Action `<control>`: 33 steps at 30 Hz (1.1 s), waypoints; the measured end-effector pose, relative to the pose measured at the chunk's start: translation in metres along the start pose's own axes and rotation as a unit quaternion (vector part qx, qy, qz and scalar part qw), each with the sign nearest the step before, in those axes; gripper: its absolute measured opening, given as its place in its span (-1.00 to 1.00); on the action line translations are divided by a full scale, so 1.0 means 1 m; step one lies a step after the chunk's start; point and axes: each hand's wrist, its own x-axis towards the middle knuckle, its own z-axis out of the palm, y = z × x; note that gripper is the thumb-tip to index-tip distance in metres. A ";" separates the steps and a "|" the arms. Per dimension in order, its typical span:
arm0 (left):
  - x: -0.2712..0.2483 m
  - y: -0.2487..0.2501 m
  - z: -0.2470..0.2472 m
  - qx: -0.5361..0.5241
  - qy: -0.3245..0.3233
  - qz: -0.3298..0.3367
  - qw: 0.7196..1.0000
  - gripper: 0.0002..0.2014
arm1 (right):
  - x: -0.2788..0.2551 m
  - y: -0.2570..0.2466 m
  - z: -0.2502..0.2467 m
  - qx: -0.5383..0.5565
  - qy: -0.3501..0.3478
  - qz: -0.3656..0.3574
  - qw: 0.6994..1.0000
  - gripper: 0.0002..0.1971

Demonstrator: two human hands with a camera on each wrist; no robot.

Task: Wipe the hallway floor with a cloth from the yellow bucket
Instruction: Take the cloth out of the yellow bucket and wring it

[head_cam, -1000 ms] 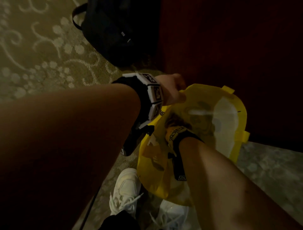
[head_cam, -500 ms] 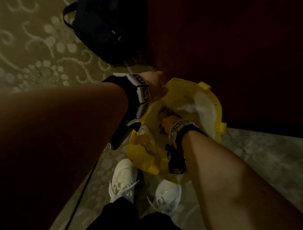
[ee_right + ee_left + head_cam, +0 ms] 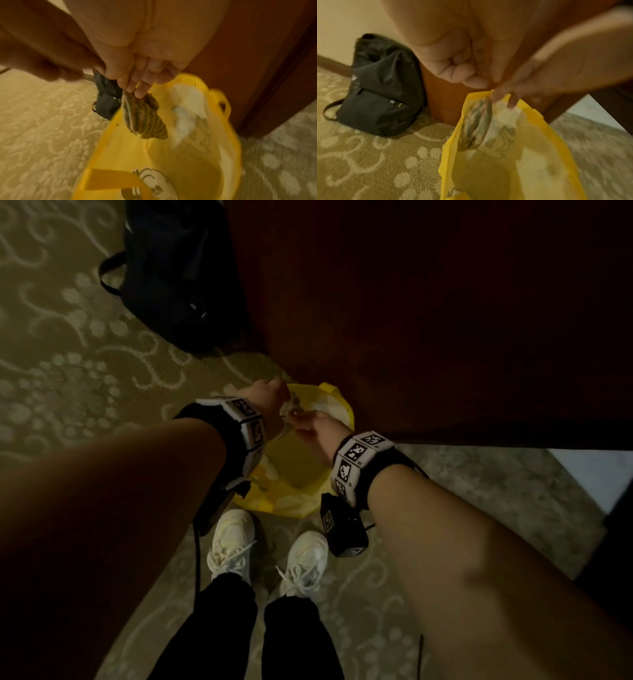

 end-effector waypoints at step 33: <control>-0.232 0.113 -0.106 0.044 0.168 0.145 0.974 -0.68 | -0.259 -0.056 -0.084 0.047 0.216 -0.019 0.975 -0.46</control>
